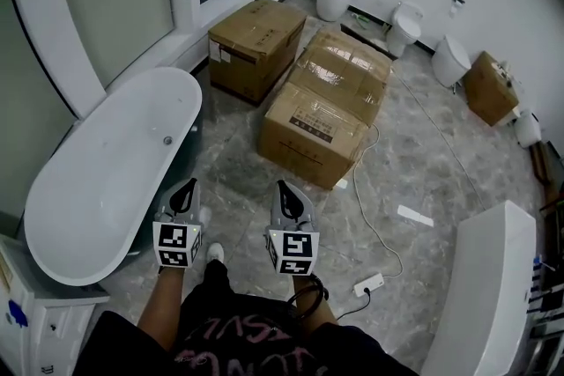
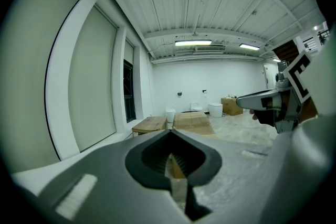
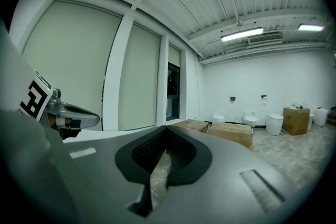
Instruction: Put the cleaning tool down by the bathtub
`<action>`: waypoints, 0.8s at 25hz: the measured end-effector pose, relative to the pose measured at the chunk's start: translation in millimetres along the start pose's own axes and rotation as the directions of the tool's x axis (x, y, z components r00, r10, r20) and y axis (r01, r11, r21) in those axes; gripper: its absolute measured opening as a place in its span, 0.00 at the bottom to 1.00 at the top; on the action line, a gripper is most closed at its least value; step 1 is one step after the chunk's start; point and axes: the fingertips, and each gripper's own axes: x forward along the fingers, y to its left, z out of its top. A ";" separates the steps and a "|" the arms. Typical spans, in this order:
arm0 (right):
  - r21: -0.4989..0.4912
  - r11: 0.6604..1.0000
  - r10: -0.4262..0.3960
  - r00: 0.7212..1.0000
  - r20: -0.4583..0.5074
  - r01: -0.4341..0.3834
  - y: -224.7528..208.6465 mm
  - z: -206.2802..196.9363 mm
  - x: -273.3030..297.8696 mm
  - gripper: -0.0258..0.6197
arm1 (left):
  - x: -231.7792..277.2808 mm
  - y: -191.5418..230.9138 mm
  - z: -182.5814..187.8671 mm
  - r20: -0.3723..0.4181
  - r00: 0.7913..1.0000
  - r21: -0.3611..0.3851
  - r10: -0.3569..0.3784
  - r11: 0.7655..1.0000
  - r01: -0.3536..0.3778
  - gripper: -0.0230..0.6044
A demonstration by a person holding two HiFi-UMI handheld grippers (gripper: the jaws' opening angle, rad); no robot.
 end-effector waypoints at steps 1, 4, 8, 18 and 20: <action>0.000 1.000 0.009 1.000 0.006 -0.009 1.5 2.6 -5.3 0.06 | -4.9 -4.3 4.5 0.006 1.000 0.010 0.000 1.000 0.000 0.04; -0.002 0.999 0.033 0.999 0.029 -0.033 2.7 9.4 -18.6 0.06 | -15.2 -16.1 18.3 0.031 1.000 0.031 0.005 1.000 -0.006 0.04; -0.004 0.998 0.058 0.997 0.049 -0.058 7.7 11.7 -36.4 0.06 | -30.6 -28.0 28.0 0.053 0.999 0.047 0.012 0.999 -0.014 0.04; -0.027 0.995 0.099 0.992 0.081 -0.097 19.3 21.3 -60.5 0.06 | -65.0 -32.5 31.2 0.070 0.997 0.030 0.044 0.999 -0.046 0.04; -0.028 0.995 0.103 0.991 0.081 -0.101 21.6 21.1 -63.0 0.06 | -69.5 -32.3 30.8 0.074 0.996 0.030 0.047 0.998 -0.049 0.04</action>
